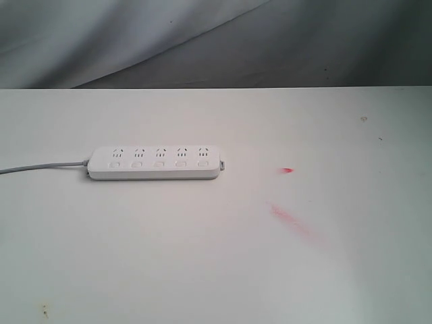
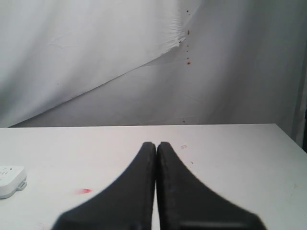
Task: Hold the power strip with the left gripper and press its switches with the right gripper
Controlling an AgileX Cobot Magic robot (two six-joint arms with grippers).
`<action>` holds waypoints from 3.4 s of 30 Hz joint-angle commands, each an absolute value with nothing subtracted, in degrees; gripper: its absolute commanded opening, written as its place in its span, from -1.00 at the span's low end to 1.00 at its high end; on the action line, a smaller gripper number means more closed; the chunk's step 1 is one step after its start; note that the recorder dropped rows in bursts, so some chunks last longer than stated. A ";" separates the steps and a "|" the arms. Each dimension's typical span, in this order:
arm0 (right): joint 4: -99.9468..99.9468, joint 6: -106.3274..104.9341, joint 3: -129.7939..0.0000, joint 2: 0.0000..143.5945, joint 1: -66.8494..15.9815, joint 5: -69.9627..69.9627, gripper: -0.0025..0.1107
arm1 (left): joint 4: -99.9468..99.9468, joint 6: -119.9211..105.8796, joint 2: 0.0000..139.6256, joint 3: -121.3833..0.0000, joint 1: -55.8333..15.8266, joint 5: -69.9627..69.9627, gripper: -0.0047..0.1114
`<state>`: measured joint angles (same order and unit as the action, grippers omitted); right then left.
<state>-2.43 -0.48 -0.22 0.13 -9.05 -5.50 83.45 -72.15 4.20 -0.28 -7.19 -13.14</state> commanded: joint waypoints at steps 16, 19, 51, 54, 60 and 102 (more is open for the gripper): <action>-2.64 -0.39 0.00 0.00 -8.68 -4.68 -0.96 | 58.98 -53.51 0.00 -0.39 -7.47 -4.51 -0.92; -2.64 -0.39 0.00 0.00 -8.68 -4.68 -0.96 | 36.17 -27.37 0.00 -0.39 -7.47 -4.51 -0.92; -2.64 -0.39 0.00 0.00 -8.68 -4.68 -0.96 | 5.45 2.66 0.00 0.00 -4.84 -8.84 -0.92; -2.64 -0.39 0.00 0.00 -8.68 -4.68 -0.96 | 5.45 2.66 0.00 0.00 -4.84 -8.84 -0.92; -2.64 -0.39 0.00 0.00 -8.68 -4.68 -0.96 | 5.45 2.66 0.00 0.00 -4.84 -8.84 -0.92; -2.64 -0.39 0.00 0.00 -8.68 -4.68 -0.96 | 5.45 2.66 0.00 0.00 -4.84 -8.84 -0.92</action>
<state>-2.43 -0.48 -0.22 0.13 -9.05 -5.50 5.23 2.85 0.27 -0.28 -4.83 -8.94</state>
